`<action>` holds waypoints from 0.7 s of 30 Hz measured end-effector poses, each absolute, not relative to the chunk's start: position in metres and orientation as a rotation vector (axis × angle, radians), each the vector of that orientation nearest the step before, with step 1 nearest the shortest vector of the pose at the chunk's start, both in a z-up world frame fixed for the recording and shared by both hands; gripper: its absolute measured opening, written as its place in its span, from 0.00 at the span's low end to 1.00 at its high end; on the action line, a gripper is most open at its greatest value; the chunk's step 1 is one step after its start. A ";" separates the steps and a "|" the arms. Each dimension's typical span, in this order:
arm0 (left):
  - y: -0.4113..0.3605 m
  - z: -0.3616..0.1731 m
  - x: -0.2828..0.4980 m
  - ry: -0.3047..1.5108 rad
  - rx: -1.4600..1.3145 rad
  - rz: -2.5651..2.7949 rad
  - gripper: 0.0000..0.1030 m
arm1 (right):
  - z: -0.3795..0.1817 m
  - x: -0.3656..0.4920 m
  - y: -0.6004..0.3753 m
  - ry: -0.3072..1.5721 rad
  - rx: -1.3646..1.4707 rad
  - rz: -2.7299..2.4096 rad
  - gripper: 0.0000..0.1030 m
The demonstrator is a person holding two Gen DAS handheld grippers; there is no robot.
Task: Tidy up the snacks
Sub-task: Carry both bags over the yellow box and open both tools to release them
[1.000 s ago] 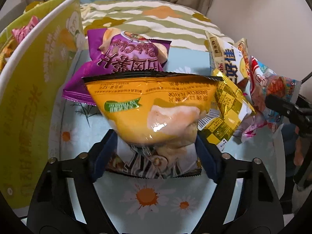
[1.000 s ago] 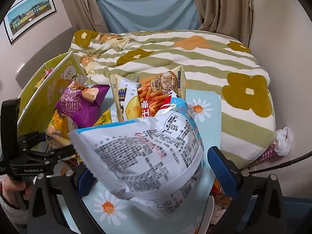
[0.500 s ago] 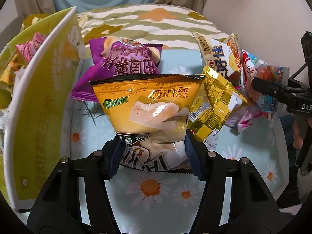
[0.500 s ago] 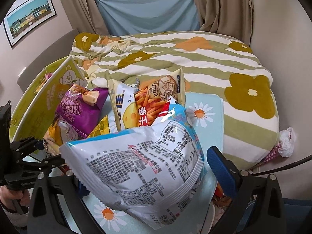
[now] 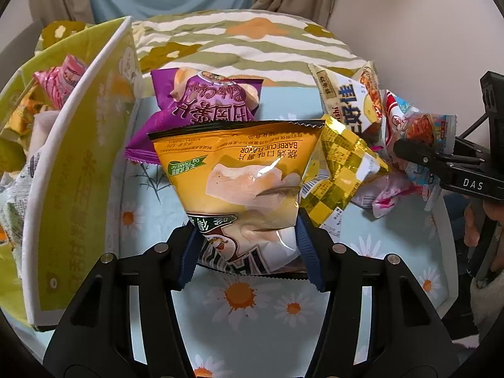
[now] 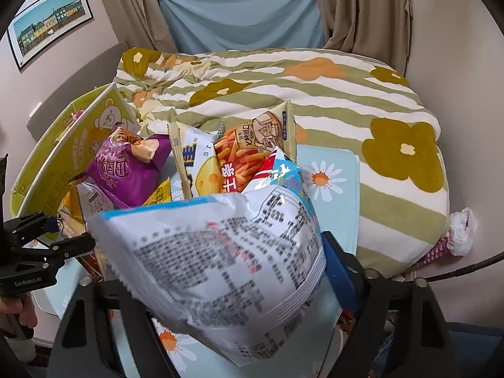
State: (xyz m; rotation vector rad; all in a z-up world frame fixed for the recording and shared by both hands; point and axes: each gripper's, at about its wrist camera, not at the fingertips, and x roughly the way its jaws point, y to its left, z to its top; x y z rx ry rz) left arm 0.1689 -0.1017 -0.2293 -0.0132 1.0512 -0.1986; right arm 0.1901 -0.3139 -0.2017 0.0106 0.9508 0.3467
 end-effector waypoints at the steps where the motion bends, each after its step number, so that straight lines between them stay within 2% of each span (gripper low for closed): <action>1: -0.102 -0.228 0.168 1.051 -0.013 -0.202 0.53 | -0.201 0.189 -0.315 0.950 0.011 0.345 0.72; 2: -0.102 -0.227 0.167 1.049 -0.014 -0.203 0.53 | -0.201 0.188 -0.315 0.949 0.013 0.345 0.69; 9: -0.102 -0.200 0.162 1.009 -0.028 -0.207 0.53 | -0.187 0.176 -0.325 0.921 0.047 0.326 0.67; 21: -0.089 -0.119 0.157 0.869 -0.020 -0.151 0.53 | -0.120 0.162 -0.304 0.831 0.035 0.393 0.66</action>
